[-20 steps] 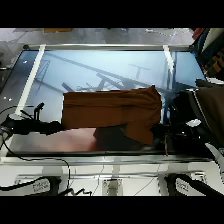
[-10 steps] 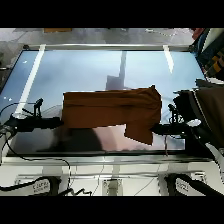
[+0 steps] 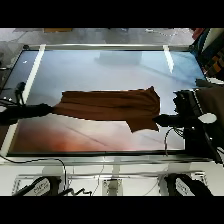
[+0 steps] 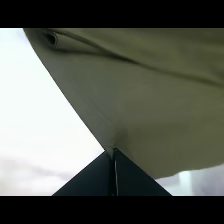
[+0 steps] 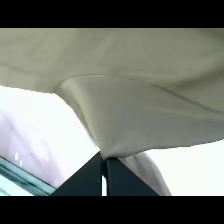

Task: Fold the clothes and pants, and hang the long-sleeved shirts on hangers.

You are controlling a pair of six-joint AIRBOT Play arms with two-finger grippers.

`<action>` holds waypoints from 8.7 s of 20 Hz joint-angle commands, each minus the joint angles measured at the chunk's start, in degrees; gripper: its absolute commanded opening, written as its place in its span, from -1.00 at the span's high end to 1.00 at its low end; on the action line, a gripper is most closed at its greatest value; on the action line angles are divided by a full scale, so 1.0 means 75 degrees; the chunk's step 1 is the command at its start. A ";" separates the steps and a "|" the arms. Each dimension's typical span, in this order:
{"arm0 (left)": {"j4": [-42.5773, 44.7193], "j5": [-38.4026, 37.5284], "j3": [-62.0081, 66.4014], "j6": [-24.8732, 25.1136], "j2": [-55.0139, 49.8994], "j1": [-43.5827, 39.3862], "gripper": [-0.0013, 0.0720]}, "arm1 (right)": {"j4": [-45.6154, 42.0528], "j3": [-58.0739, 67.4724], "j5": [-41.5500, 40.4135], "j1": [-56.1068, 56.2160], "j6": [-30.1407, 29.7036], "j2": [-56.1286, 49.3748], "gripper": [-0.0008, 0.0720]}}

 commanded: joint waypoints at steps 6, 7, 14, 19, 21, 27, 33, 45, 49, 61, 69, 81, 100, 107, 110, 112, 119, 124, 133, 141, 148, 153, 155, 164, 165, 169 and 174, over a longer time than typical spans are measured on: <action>-0.0157 0.0635 -0.0207 -0.0099 0.0603 -0.0064 0.91 | 0.0819 0.0087 -0.2305 0.0793 0.0851 0.0799 0.92; -0.0154 0.1011 -0.0344 -0.0152 0.0431 -0.0379 0.91 | 0.0819 0.0087 -0.3244 0.1230 0.0851 0.0525 0.92; -0.0294 0.3622 -0.0484 -0.1131 -0.0918 -0.1294 0.91 | 0.0860 0.1017 -0.6965 0.2419 0.1897 -0.2215 0.92; -0.0886 0.3949 -0.0481 -0.1122 -0.1504 -0.1378 0.86 | 0.0845 0.1553 -0.6983 0.2422 0.1897 -0.3561 0.92; -0.0863 0.4194 -0.0481 -0.1107 -0.1536 -0.1387 -0.13 | 0.0787 0.1553 -0.6854 0.2422 0.1894 -0.3698 0.73; -0.0117 0.3660 -0.0481 -0.1067 -0.1533 -0.1160 -0.94 | 0.0720 0.1556 -0.6079 0.2419 0.1891 -0.3684 -0.51; 0.0801 0.1533 -0.0160 -0.1929 -0.2186 -0.0769 -0.94 | -0.1046 0.2282 -0.3958 0.2422 0.1891 -0.3684 -0.51; 0.0312 0.1262 0.1172 -0.1061 -0.3354 -0.1836 0.91 | -0.1008 0.3663 -0.3063 0.2955 0.1894 -0.3844 0.30; 0.0344 0.0283 0.2020 -0.1064 -0.2769 -0.2122 0.91 | -0.0991 0.3666 -0.3841 0.3634 0.1906 -0.3978 0.92; 0.0064 -0.1309 0.2809 -0.2363 0.0880 -0.2241 0.91 | -0.0125 0.5590 -0.3864 0.6350 0.3346 -0.6400 0.92; -0.0332 -0.1174 0.2801 -0.2361 0.0428 -0.2836 0.91 | -0.0778 0.7332 -0.3538 0.7286 0.3628 -0.7341 0.92; -0.1428 0.3803 0.2824 -0.2358 -0.2739 -0.7583 0.91 | -0.3587 0.7364 0.0886 0.1903 0.3791 -0.5826 0.92; -0.1402 0.6312 0.2827 -0.2209 -0.2751 -0.8472 -0.95 | -0.0525 0.5246 0.1734 0.0420 0.1673 -0.6493 -0.38; -0.1402 0.5977 0.2827 -0.2209 -0.2754 -0.8440 -0.95 | -0.0259 0.5199 0.1276 0.1017 0.1760 -0.7181 -0.71; -0.1396 0.5980 0.2824 -0.2209 -0.2754 -0.8419 -0.95 | -0.0157 0.5199 0.1180 0.1466 0.1693 -0.7224 -0.73; -0.1137 0.5980 0.2824 -0.2209 -0.2754 -0.8422 -0.95 | -0.0131 0.5202 0.1040 0.1810 0.1492 -0.7224 -0.69; 0.0224 0.5843 0.2827 -0.2212 -0.2667 -0.8326 -0.95 | 0.0172 0.5249 -0.0309 0.2771 0.1343 -0.7099 0.92; 0.1014 0.4978 0.2824 -0.2209 -0.1941 -0.7662 -0.95 | 0.1571 0.5735 0.0510 0.2294 0.0877 -0.6438 0.92; 0.1037 0.4771 0.2827 -0.2206 -0.0134 -0.6371 -0.94 | 0.2806 0.6271 0.1542 -0.0778 0.0918 -0.3270 0.92; 0.2891 0.4776 0.2827 -0.2209 0.1553 -0.6088 -0.94 | 0.1142 0.6271 0.1512 -0.5077 0.2139 -0.0481 0.92; 0.4351 0.4779 0.2824 -0.2209 0.2264 -0.6088 -0.94 | -0.3287 0.6274 0.1501 -0.6875 0.3057 0.0420 0.92; 0.4348 0.4776 0.2824 -0.2212 0.2235 -0.6088 -0.94 | -0.4304 0.6274 0.1597 -0.7385 0.3226 0.0420 0.92; 0.4345 0.4779 0.2824 -0.2212 0.2235 -0.6088 -0.94 | -0.5021 0.6274 0.1597 -0.7396 0.3238 0.0417 0.92; 0.4345 0.4776 0.2824 -0.2212 0.2235 -0.6088 -0.94 | -0.4266 0.6161 0.1716 -0.7149 0.3832 0.0318 -0.37; 0.4345 0.4776 0.2824 -0.2212 0.2235 -0.6088 -0.94 | -0.4083 0.6097 0.1714 -0.6825 0.3809 0.0283 -0.03; 0.4345 0.4779 0.2824 -0.2212 0.2235 -0.6088 -0.94 | -0.4112 0.5791 0.1673 -0.4648 0.3480 0.0245 0.70; 0.4345 0.4776 0.2824 -0.2212 0.2235 -0.6088 -0.94 | -0.4552 0.5694 0.1381 -0.1888 0.2460 0.0195 0.92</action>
